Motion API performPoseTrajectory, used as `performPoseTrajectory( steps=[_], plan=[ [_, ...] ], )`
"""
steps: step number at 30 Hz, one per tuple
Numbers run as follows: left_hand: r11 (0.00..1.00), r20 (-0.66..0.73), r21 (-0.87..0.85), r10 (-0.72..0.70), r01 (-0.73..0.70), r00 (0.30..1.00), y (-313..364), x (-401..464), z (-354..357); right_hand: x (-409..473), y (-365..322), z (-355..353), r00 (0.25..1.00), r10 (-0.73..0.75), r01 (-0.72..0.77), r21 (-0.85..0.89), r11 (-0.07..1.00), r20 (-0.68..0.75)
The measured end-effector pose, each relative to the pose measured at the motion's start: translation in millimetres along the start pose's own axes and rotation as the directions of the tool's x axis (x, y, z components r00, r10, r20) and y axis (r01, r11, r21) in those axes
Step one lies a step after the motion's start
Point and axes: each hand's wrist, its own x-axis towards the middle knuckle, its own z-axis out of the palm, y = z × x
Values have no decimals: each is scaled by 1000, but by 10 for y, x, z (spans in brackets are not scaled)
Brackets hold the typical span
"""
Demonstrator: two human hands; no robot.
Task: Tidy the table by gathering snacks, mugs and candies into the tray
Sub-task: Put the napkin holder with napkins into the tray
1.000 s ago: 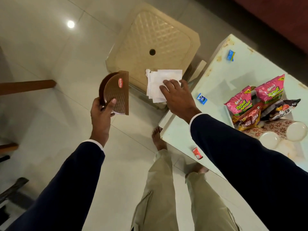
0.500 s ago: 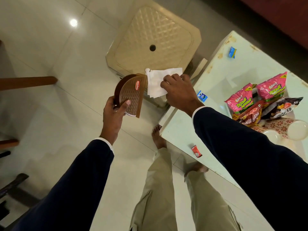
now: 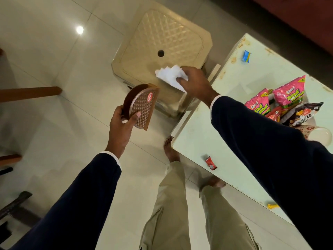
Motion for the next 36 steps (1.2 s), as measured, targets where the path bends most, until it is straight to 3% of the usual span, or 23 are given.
performPoseTrajectory(
  steps=[2,5,10,16,20,22,23,25,26,29,33,36],
  plan=[
    [1000,10,26,15,-16,1000,8,-36,28,-48,41,-147,990,129,-106,293,950,-57],
    [988,70,132,66,-75,995,44,-99,112,-211,188,-325,959,280,-200,635,746,-28],
    [914,278,305,183,-267,943,199,-226,378,-795,475,-736,935,354,-168,890,424,8],
    [824,519,410,140,-390,843,429,-378,953,-1723,504,-1446,990,129,-101,907,409,52],
    [844,679,337,88,-416,729,681,-616,1489,-2317,497,-1890,964,-83,-220,934,282,252],
    [870,731,295,60,-394,680,780,-764,1761,-2469,617,-2042,942,-59,-279,868,410,330],
    [887,738,282,43,-366,673,809,-807,1835,-2467,670,-2051,939,-10,-276,769,576,344],
    [894,772,259,36,-365,635,868,-970,2114,-2568,807,-2159,958,61,-175,399,900,281],
    [889,786,247,49,-386,616,891,-1035,2220,-2608,887,-2189,963,62,-123,224,967,264],
    [870,810,249,54,-426,583,952,-1214,2529,-2877,1101,-2337,977,45,-54,37,998,208],
    [837,828,277,41,-472,559,938,-1403,2825,-3231,1353,-2458,991,105,-90,-164,982,81],
    [820,840,299,15,-487,542,926,-1547,3008,-3473,1425,-2481,995,97,-99,-131,986,-20]
  ],
)
